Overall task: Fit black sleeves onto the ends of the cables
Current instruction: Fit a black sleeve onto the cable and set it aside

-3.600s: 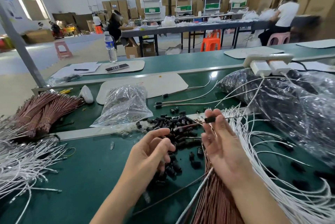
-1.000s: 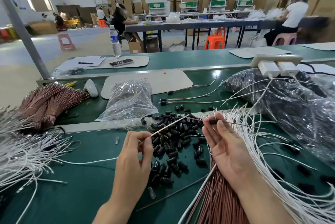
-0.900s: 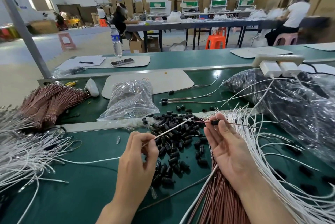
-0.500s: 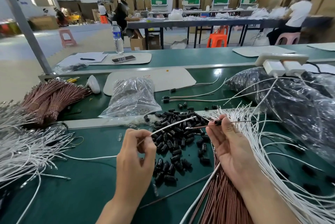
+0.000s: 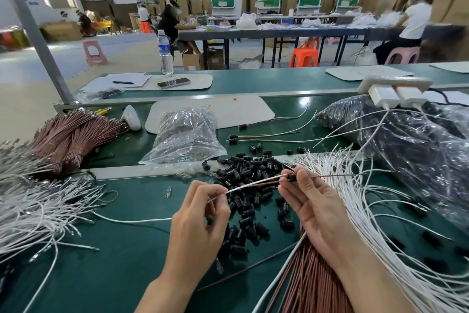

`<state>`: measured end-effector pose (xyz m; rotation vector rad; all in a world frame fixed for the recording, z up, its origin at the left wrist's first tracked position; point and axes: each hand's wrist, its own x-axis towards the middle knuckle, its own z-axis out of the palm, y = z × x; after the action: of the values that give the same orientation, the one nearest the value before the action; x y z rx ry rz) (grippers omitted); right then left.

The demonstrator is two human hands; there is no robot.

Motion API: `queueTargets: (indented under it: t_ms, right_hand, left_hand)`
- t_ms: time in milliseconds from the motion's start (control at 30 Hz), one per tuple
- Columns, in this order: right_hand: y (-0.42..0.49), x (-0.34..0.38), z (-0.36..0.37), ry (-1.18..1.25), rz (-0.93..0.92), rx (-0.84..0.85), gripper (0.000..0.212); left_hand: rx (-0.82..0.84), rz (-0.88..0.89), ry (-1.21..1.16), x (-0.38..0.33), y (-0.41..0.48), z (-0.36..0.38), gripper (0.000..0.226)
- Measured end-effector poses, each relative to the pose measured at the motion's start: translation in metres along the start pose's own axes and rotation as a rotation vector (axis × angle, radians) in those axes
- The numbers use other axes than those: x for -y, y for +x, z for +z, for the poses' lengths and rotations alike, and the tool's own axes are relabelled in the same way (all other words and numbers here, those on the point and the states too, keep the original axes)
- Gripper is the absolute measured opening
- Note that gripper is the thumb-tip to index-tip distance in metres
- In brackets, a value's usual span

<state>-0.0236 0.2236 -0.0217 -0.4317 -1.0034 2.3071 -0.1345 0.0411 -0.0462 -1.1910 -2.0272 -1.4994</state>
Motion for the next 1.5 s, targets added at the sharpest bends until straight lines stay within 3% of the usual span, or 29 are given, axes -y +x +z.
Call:
queueTargets:
  t_ms: [667,1500]
  right_hand:
    - [-0.006,0.001,0.004,0.039,0.048,0.01,0.027]
    - [-0.008,-0.007,0.011,0.021,0.158,0.067,0.018]
  left_hand:
    - [0.038,-0.004,0.013,-0.001,0.0,-0.001,0.014]
    - [0.027,-0.009,0.082,0.004,0.0,0.0,0.011]
